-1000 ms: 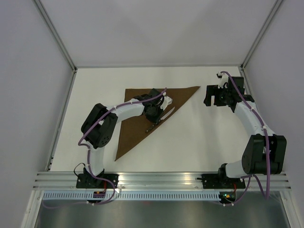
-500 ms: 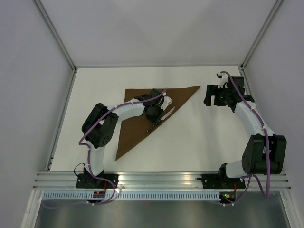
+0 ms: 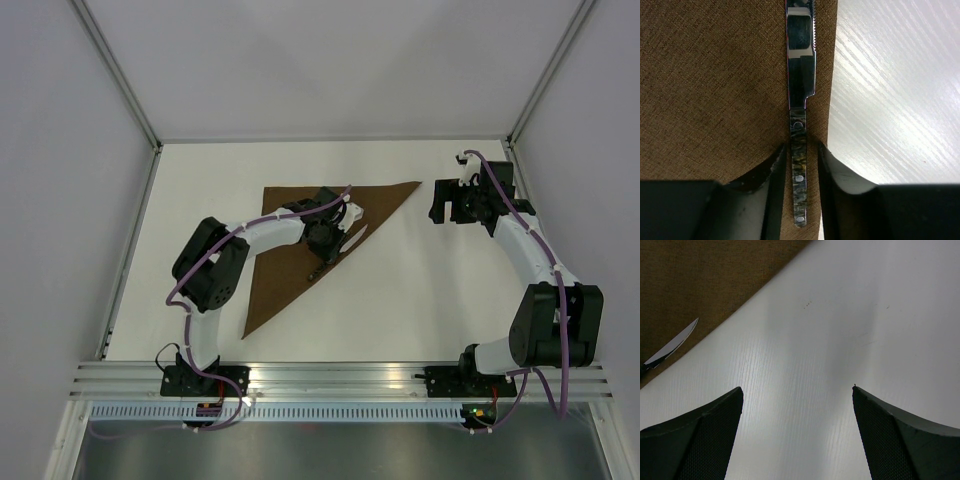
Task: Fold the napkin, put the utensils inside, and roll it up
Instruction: Place the utensil onto the napkin
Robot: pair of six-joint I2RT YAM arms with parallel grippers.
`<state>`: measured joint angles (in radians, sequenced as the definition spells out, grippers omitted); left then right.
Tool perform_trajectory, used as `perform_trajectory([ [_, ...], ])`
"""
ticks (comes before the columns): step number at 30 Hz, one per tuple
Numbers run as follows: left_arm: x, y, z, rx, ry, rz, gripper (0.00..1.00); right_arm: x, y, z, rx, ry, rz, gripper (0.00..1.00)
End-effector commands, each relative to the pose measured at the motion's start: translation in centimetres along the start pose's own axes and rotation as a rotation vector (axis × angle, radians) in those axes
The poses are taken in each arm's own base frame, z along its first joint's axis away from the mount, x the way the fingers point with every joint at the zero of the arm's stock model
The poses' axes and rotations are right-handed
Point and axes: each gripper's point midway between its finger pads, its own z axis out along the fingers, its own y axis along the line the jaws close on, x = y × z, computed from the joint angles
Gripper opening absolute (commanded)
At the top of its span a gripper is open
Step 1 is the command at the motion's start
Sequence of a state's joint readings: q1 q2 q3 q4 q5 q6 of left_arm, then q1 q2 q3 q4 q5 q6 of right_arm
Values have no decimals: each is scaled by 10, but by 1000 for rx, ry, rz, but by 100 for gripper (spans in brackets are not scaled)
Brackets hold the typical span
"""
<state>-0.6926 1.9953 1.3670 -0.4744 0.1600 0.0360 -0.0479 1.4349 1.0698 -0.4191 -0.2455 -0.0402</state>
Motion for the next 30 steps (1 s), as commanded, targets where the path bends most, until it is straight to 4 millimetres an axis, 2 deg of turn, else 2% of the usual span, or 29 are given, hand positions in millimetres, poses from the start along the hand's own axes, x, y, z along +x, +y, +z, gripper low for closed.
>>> perform_trajectory([
  [1,-16,-5,-15,-1,-58,-11,37,-20,0,-11,21,-56,-12,95],
  [5,-28,-6,-26,-3,-96,-5,46,-20,0,-11,19,-54,-11,95],
  [8,-43,-10,-42,6,-146,3,55,-20,0,-11,17,-56,-13,95],
  [9,-46,-11,-43,11,-152,5,55,-20,1,-11,17,-56,-13,95],
  [12,-68,-15,-68,19,-225,17,62,-20,2,-12,6,-56,-14,95],
  [16,-92,-12,-119,-45,-354,-81,63,-27,12,-18,-24,-82,-30,95],
  [17,-101,-9,-155,-85,-436,-99,63,-29,23,-19,-46,-90,-46,94],
  [18,-104,-5,-174,-117,-475,-125,64,-34,32,-21,-64,-105,-60,94],
  [19,-105,4,-219,-187,-560,-186,65,-36,61,-23,-119,-111,-111,93],
  [21,-100,11,-271,-250,-652,-259,66,-41,90,-26,-166,-129,-185,90],
  [22,-89,18,-291,-301,-674,-330,68,-37,121,-26,-227,-131,-242,90],
  [23,-79,14,-331,-301,-754,-352,70,-37,137,-28,-260,-139,-276,89],
  [24,-72,13,-349,-303,-790,-394,75,-37,152,-28,-285,-151,-313,88],
  [25,-57,16,-359,-337,-788,-426,75,-29,186,-31,-350,-152,-373,88],
  [27,-36,13,-394,-339,-867,-460,74,-26,224,-35,-408,-186,-451,87],
  [28,-26,15,-404,-356,-889,-496,73,-13,260,-42,-463,-191,-522,86],
  [30,-3,13,-422,-355,-932,-520,73,2,299,-47,-514,-205,-610,85],
])
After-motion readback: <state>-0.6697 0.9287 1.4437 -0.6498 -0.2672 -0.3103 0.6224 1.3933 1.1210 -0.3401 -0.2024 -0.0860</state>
